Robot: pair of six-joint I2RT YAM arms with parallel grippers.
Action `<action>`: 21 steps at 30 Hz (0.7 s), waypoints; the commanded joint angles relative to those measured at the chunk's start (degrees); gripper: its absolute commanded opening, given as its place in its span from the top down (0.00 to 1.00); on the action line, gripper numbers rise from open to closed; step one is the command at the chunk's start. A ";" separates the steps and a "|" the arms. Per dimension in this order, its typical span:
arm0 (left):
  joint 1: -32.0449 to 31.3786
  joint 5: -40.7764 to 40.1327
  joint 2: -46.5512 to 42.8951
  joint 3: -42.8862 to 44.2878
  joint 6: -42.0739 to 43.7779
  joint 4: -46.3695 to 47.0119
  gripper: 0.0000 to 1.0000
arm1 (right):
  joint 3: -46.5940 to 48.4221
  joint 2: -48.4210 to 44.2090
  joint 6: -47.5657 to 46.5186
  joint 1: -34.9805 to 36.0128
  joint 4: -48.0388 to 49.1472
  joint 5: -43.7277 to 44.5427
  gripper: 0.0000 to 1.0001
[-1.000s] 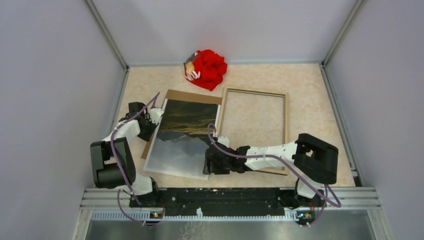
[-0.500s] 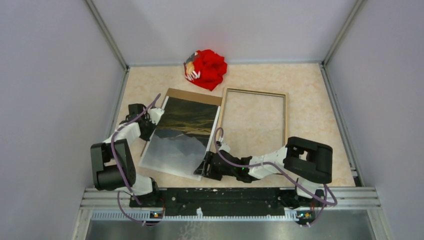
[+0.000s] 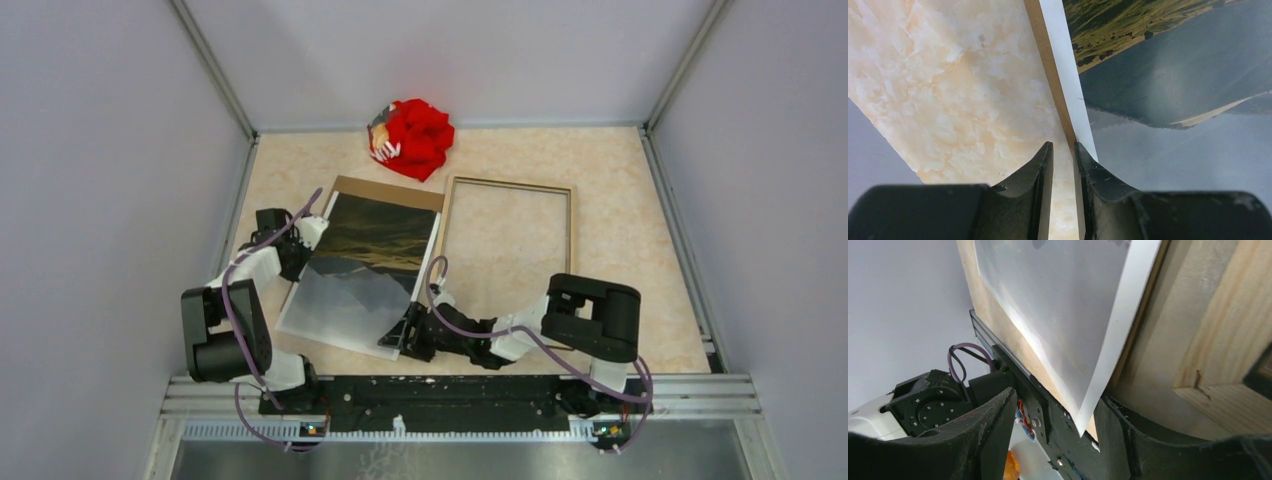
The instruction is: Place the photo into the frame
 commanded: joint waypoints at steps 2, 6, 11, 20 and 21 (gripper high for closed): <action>0.11 4.46 2.48 -4.58 0.11 -4.91 0.71 | 2.16 1.77 0.64 0.19 7.44 1.96 0.45; 0.11 4.34 1.59 -4.67 0.70 -5.53 0.71 | 2.56 -1.03 -2.29 0.21 7.05 4.75 0.55; 0.07 4.94 0.76 -2.78 0.59 -7.92 0.71 | 4.13 -3.24 -5.52 -0.18 2.93 5.81 0.75; 0.07 7.97 -4.32 9.18 -1.53 -20.09 0.51 | 16.65 -10.91 -25.89 -1.01 -22.66 9.71 1.00; 0.06 8.01 -4.82 10.89 -2.02 -21.28 0.47 | 19.44 -12.24 -29.73 -0.97 -27.31 10.34 1.00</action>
